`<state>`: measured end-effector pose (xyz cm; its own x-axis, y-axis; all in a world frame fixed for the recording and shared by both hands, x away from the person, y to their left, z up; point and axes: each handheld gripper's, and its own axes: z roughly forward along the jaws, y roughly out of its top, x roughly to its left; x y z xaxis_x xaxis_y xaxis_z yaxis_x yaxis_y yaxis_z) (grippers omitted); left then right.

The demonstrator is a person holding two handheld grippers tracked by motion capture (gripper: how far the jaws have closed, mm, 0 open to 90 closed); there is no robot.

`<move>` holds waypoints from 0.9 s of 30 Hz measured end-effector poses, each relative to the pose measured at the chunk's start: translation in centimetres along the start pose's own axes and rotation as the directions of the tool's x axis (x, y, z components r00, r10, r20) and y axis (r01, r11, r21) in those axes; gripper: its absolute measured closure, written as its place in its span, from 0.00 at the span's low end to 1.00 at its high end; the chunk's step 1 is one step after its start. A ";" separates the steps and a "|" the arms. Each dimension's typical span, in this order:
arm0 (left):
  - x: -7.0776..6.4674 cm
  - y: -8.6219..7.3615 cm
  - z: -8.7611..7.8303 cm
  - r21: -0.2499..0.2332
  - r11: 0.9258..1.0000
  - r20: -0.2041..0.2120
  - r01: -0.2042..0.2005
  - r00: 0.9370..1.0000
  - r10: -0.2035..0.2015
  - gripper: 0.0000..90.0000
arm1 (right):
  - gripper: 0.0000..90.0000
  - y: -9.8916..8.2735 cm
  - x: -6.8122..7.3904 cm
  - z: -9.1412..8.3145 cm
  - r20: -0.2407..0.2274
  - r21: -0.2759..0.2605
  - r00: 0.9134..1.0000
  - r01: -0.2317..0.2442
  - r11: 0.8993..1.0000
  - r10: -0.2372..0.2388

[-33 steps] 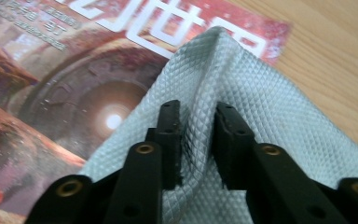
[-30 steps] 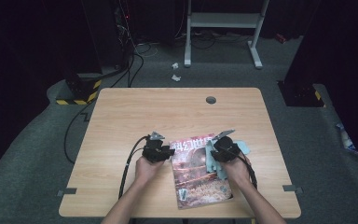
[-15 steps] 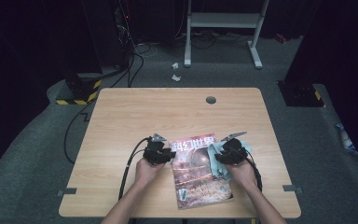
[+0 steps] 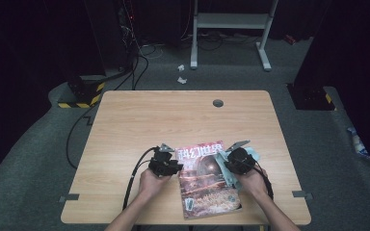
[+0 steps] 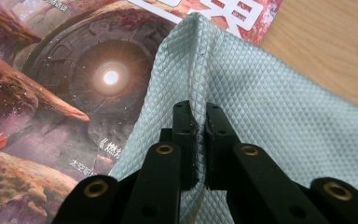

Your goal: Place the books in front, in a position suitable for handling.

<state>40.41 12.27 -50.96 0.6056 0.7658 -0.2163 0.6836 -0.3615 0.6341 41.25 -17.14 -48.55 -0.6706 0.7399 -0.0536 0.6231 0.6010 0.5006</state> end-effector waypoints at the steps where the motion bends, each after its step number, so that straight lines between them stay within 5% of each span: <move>1: 0.3 0.3 0.0 0.007 1.000 -0.012 0.002 1.000 -0.001 0.68 | 0.95 0.2 0.1 -0.1 0.008 0.000 1.000 0.002 1.000 -0.002; 7: 2.1 1.7 0.2 -0.026 0.998 -0.051 0.057 0.997 -0.058 0.66 | 0.95 2.1 0.1 -0.3 0.035 -0.016 0.999 0.015 1.000 -0.014; 11: 3.4 2.8 0.5 -0.055 0.994 -0.078 0.090 0.992 -0.095 0.66 | 0.94 3.4 0.1 1.7 0.062 0.020 0.998 0.002 1.000 -0.003; 14: 4.1 3.4 1.3 -0.007 0.996 -0.090 0.088 0.992 -0.089 0.66 | 0.94 4.1 0.6 2.1 0.075 0.020 0.997 0.018 1.000 -0.019; 18: 4.2 3.6 2.0 -0.035 0.993 -0.050 0.112 0.992 -0.113 0.68 | 0.94 4.8 1.6 2.5 0.074 0.025 0.996 0.047 0.999 -0.049; 27: 3.4 2.9 1.5 -0.025 0.995 -0.053 0.094 0.994 -0.095 0.71 | 0.94 5.8 4.6 3.3 0.018 0.015 0.992 0.124 0.992 -0.124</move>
<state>45.09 13.05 -50.98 0.5154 0.8237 -0.2364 0.7270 -0.2743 0.6294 43.12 -9.19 -48.74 -0.7353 0.6649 -0.1313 0.5412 0.6926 0.4769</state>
